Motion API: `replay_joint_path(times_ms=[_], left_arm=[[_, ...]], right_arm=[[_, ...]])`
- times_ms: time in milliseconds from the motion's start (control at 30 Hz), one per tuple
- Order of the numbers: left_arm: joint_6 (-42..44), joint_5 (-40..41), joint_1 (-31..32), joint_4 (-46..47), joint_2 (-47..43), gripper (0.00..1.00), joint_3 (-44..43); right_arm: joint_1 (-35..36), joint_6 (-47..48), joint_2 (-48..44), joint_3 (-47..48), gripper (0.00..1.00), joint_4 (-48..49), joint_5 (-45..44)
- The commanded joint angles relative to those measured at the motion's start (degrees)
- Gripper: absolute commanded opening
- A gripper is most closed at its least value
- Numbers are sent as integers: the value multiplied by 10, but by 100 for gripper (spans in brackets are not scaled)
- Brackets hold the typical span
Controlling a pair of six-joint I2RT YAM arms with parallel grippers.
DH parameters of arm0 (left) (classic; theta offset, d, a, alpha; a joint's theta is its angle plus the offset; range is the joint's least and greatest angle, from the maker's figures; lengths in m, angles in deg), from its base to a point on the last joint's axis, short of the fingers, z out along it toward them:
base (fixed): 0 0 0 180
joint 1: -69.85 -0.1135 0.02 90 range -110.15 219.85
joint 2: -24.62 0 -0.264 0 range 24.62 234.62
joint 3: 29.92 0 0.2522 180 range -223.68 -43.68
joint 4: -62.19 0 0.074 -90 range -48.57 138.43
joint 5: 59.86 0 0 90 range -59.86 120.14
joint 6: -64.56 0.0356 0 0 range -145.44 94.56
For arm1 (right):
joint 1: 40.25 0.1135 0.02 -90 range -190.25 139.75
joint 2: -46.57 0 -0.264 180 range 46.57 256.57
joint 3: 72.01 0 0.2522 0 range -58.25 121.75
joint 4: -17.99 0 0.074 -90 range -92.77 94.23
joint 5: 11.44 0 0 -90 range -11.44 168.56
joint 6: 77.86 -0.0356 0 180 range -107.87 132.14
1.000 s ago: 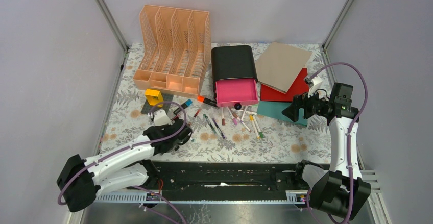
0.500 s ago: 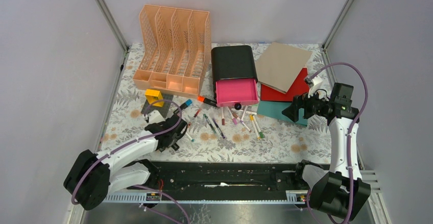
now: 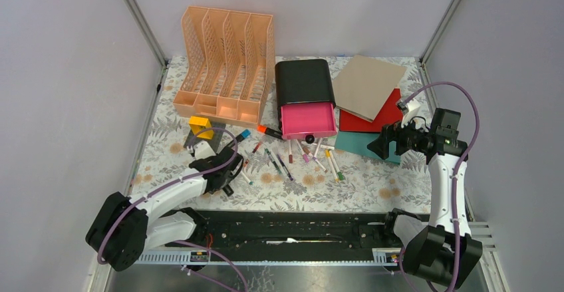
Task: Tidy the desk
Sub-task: Pick up the stationery from the corner of the board.
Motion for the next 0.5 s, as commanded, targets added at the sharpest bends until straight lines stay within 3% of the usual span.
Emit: replay_joint_path(times_ms=[0, 200, 367, 467], left_arm=[[3, -46, -3, 22, 14, 44, 9], [18, -61, -3, 23, 30, 41, 2], [43, -80, -3, 33, 48, 50, -3], [52, -84, -3, 32, 61, 46, -9]], right_arm=[[2, 7, -12, -1, 100, 8, 11], [2, 6, -16, -1, 100, 8, 15], [2, 6, -18, 0, 100, 8, 18], [2, 6, -20, 0, 100, 8, 19]])
